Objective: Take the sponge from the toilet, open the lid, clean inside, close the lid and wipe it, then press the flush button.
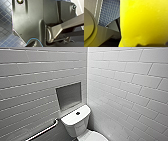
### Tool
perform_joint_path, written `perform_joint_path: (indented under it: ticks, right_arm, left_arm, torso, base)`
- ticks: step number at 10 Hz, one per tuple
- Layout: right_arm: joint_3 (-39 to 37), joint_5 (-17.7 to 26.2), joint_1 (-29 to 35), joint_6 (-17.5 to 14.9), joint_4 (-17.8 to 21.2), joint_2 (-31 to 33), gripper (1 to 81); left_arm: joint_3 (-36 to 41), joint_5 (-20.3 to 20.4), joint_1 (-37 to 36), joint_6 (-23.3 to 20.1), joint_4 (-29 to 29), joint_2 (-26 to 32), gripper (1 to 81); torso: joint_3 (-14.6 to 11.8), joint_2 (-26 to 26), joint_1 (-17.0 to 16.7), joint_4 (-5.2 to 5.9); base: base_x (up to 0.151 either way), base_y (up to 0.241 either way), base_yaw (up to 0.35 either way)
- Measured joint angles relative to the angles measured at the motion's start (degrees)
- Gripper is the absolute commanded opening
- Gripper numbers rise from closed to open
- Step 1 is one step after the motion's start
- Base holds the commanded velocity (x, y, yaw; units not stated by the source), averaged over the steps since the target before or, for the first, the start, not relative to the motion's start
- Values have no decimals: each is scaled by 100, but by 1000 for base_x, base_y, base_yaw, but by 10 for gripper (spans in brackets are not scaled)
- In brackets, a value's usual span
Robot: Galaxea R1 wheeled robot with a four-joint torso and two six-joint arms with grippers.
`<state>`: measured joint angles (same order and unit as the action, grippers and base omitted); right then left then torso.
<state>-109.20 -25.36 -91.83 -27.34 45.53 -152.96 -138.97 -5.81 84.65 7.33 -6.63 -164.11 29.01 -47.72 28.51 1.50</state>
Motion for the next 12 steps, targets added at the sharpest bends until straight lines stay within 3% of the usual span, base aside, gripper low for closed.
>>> perform_joint_path:
  ticks: [9,12]
  right_arm:
    - [-959,299,-12,0,0,-468,10]
    - [-984,397,-10,0,0,-471,10]
  left_arm:
    - [-505,1,-15,0,-1,-334,811]
    - [-533,11,-11,0,-1,-350,811]
  torso:
    - [-208,1757,-1137,0]
    - [-739,2304,-1491,0]
  base:
    - [0,0,0]
    - [0,0,0]
